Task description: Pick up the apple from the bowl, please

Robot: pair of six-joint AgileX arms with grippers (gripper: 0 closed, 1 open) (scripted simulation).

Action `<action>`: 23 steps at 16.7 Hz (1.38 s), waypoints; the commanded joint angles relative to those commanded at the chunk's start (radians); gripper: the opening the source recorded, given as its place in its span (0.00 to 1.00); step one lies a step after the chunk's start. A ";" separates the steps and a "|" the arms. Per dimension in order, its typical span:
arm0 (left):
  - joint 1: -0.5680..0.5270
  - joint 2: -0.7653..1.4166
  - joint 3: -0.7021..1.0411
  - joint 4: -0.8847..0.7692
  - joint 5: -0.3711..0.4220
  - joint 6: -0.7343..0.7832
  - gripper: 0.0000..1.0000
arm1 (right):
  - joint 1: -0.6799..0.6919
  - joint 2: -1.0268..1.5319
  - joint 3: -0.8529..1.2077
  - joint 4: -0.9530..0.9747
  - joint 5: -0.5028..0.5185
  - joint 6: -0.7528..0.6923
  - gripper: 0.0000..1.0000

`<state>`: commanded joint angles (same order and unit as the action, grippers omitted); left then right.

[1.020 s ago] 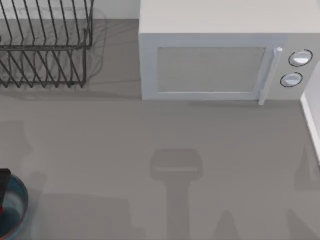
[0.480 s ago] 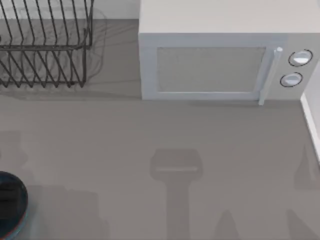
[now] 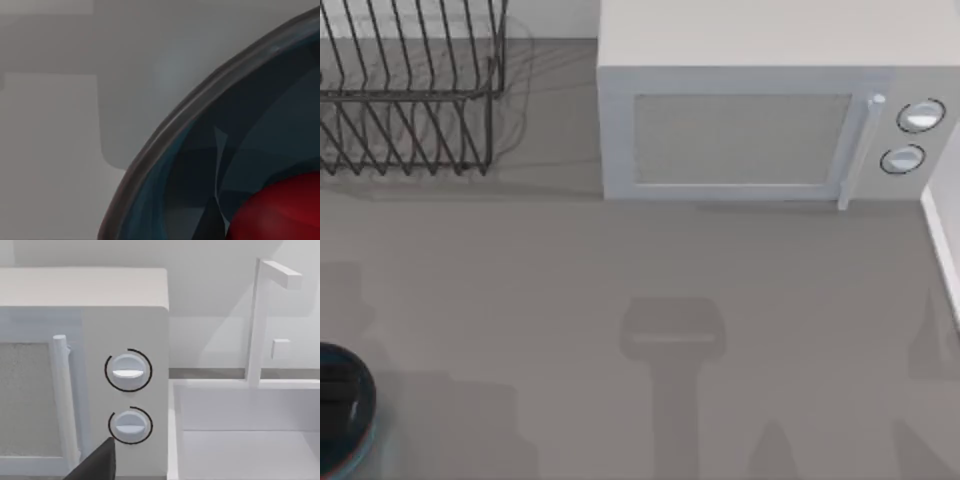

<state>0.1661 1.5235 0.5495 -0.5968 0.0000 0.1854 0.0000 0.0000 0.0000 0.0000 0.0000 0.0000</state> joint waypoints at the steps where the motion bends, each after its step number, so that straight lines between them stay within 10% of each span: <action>1: 0.000 0.000 0.000 0.000 0.000 0.000 0.70 | 0.000 0.000 0.000 0.000 0.000 0.000 1.00; 10: 0.000 0.000 0.000 0.000 0.000 0.000 0.02 | 0.000 0.000 0.000 0.000 0.000 0.000 1.00; 23: -0.005 -0.091 0.129 -0.162 -0.031 -0.012 0.00 | 0.000 0.000 0.000 0.000 0.000 0.000 1.00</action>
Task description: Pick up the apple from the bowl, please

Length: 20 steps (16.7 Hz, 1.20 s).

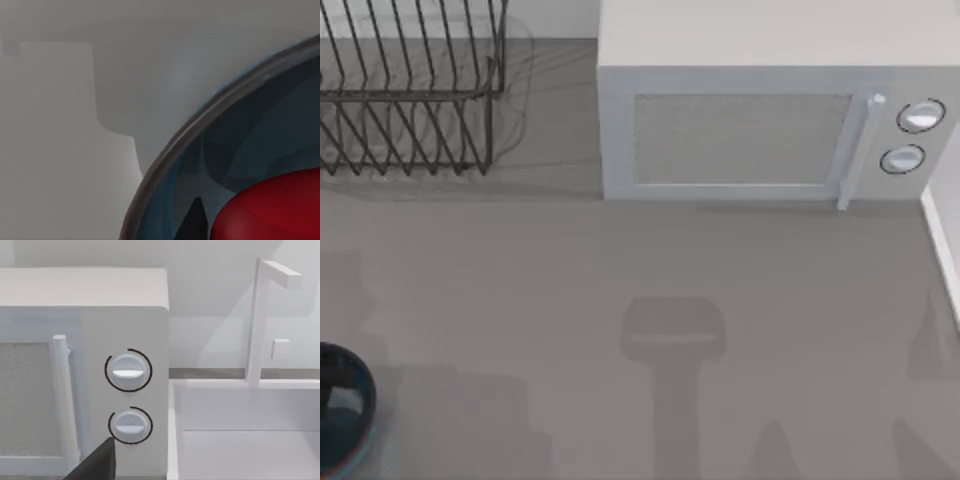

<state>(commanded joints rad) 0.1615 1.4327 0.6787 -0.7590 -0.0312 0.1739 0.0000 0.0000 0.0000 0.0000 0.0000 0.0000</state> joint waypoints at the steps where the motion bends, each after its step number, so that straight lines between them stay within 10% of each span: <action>1: 0.000 0.003 0.042 -0.043 0.000 0.000 0.00 | 0.000 0.000 0.000 0.000 0.000 0.000 1.00; 12: -0.014 -0.034 0.813 -0.862 -0.001 -0.014 0.00 | 0.000 0.000 0.000 0.000 0.000 0.000 1.00; 20: -0.014 -0.056 0.924 -0.974 -0.001 -0.017 0.00 | 0.000 0.000 0.000 0.000 0.000 0.000 1.00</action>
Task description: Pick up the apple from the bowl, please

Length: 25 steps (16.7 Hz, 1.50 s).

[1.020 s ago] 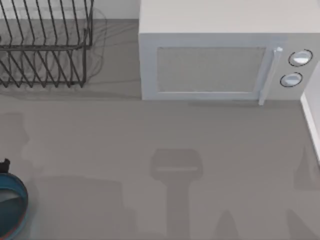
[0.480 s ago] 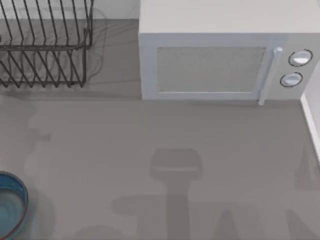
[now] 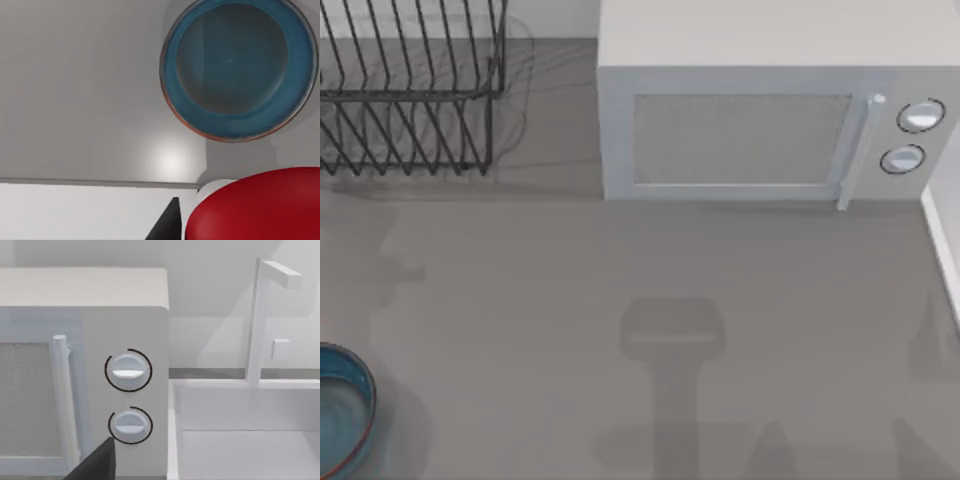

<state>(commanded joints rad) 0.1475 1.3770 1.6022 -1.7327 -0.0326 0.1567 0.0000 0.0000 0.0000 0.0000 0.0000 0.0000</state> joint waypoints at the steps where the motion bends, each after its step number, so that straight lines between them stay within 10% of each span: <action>1: -0.002 0.002 0.001 0.001 0.000 -0.002 0.00 | 0.000 0.000 0.000 0.000 0.000 0.000 1.00; 14: -0.640 0.518 0.158 0.295 0.031 -0.623 0.00 | 0.000 0.000 0.000 0.000 0.000 0.000 1.00; 25: -0.670 0.561 0.054 0.435 0.034 -0.654 0.00 | 0.000 0.000 0.000 0.000 0.000 0.000 1.00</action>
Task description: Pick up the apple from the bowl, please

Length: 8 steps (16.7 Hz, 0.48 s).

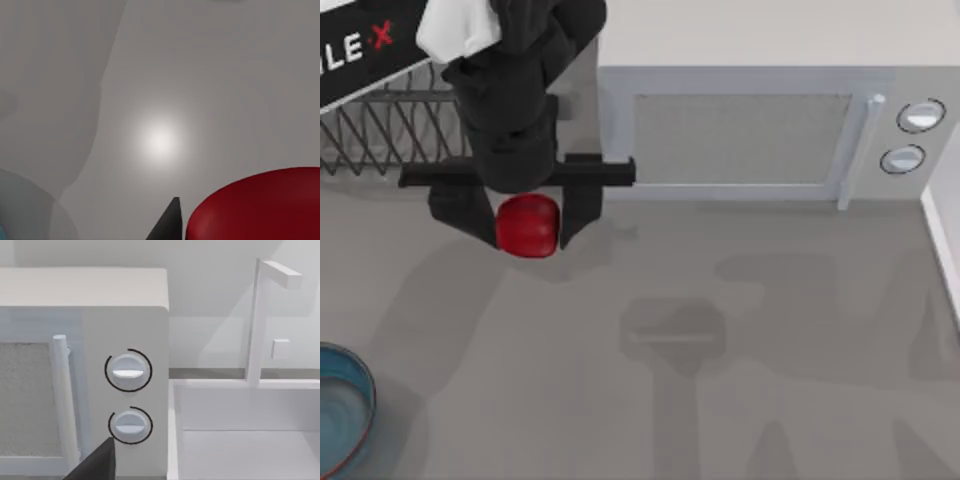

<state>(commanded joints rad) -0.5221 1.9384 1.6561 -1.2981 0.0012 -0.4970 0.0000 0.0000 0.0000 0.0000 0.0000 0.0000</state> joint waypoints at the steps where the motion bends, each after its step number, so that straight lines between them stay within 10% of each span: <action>1: 0.000 0.005 -0.039 0.052 0.000 0.000 0.00 | 0.000 0.000 0.000 0.000 0.000 0.000 1.00; 8: 0.000 0.042 -0.255 0.307 0.000 0.001 0.00 | 0.000 0.000 0.000 0.000 0.000 0.000 1.00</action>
<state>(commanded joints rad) -0.5221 1.9801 1.4007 -0.9914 0.0013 -0.4958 0.0000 0.0000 0.0000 0.0000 0.0000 0.0000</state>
